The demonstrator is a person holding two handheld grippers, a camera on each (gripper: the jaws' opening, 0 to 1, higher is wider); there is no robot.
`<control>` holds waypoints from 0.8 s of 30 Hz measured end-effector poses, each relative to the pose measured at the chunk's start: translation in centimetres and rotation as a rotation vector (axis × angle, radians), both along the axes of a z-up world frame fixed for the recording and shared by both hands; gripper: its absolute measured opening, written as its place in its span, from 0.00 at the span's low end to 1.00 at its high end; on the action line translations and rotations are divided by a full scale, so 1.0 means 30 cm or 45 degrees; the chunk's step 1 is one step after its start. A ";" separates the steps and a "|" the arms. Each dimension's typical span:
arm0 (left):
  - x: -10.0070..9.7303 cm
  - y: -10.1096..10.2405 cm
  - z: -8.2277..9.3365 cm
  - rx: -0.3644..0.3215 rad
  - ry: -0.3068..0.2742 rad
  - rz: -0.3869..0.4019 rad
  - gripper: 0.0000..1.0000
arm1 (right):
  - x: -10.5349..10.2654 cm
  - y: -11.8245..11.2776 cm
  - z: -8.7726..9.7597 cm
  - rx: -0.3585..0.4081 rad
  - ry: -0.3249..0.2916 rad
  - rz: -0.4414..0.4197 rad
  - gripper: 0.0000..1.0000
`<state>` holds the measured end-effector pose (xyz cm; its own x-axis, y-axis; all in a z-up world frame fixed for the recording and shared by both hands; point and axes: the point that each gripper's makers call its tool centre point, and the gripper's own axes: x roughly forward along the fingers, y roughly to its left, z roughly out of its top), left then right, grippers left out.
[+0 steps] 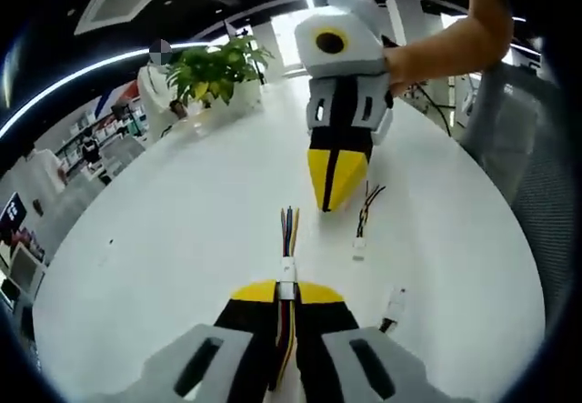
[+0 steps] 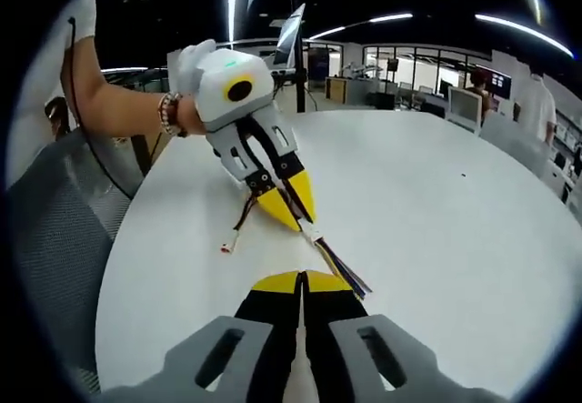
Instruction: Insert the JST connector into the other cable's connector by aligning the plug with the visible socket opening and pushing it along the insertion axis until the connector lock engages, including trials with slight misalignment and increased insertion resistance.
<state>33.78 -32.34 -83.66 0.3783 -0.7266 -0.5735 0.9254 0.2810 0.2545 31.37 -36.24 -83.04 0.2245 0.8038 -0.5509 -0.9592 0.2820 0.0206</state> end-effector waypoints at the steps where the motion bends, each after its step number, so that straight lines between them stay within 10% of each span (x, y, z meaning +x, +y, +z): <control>1: 0.001 0.002 -0.001 -0.002 0.003 0.006 0.00 | -0.002 -0.004 0.002 0.001 0.001 0.000 0.00; 14: -0.017 0.023 0.003 -0.066 0.113 0.041 0.12 | -0.006 -0.007 0.036 0.030 0.021 -0.031 0.04; 24: -0.076 0.085 0.134 -0.198 0.144 0.071 0.22 | -0.020 0.004 0.069 0.076 0.038 -0.046 0.10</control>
